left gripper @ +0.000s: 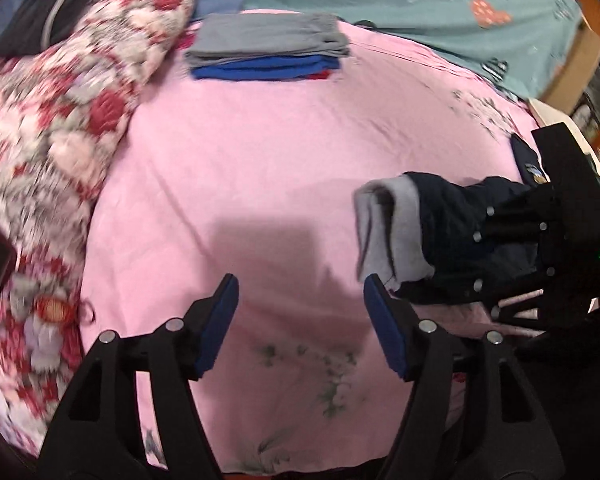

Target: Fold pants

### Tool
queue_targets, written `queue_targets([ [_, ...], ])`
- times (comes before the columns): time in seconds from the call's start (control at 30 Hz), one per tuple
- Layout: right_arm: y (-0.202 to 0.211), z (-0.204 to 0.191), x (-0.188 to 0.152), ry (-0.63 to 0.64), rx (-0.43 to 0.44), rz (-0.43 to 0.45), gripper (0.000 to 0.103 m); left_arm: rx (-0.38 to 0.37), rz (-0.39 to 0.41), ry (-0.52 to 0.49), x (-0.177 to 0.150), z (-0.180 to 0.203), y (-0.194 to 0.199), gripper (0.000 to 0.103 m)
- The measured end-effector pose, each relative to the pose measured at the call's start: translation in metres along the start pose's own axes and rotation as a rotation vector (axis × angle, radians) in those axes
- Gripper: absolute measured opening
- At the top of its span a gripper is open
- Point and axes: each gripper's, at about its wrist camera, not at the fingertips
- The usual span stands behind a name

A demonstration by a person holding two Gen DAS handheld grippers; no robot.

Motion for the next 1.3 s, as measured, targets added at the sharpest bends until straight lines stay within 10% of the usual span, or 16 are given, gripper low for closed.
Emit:
queue_targets([
  [0.17, 0.04, 0.005, 0.01, -0.124, 0.052, 0.122, 0.009, 0.026, 0.024, 0.066, -0.008, -0.013, 0.006, 0.067],
  [0.33, -0.019, -0.005, -0.012, -0.177, 0.104, -0.006, 0.011, 0.022, 0.044, 0.068, 0.001, -0.009, 0.002, 0.067],
  [0.47, 0.016, 0.011, -0.013, -0.255, 0.148, 0.032, 0.034, 0.032, 0.082, -0.017, 0.016, 0.018, 0.002, 0.075],
  [0.57, 0.064, 0.052, -0.037, -0.387, 0.019, 0.131, 0.051, 0.013, 0.1, -0.112, 0.028, 0.056, -0.007, 0.076],
  [0.77, 0.12, 0.204, -0.167, -1.002, -0.429, 0.077, 0.052, -0.243, 0.107, -0.21, 0.049, 0.164, -0.059, 0.076],
  [0.9, 0.115, 0.283, -0.256, -1.352, -0.513, 0.01, 0.052, -0.244, -0.064, -0.207, 0.035, 0.212, -0.123, 0.075],
  [1.17, 0.044, 0.343, -0.279, -1.374, -0.563, -0.134, 0.05, -0.181, -0.166, -0.167, 0.026, 0.218, -0.162, 0.076],
  [1.3, 0.038, 0.343, -0.282, -1.325, -0.606, -0.154, 0.016, -0.167, -0.158, -0.151, 0.025, 0.219, -0.163, 0.078],
])
Point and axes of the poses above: each gripper's, at about its wrist camera, not at the fingertips, and y roughly against the way its jaws point, z to its right, x to its top, and after that the axes turned 7 degrees about -x, right-handed
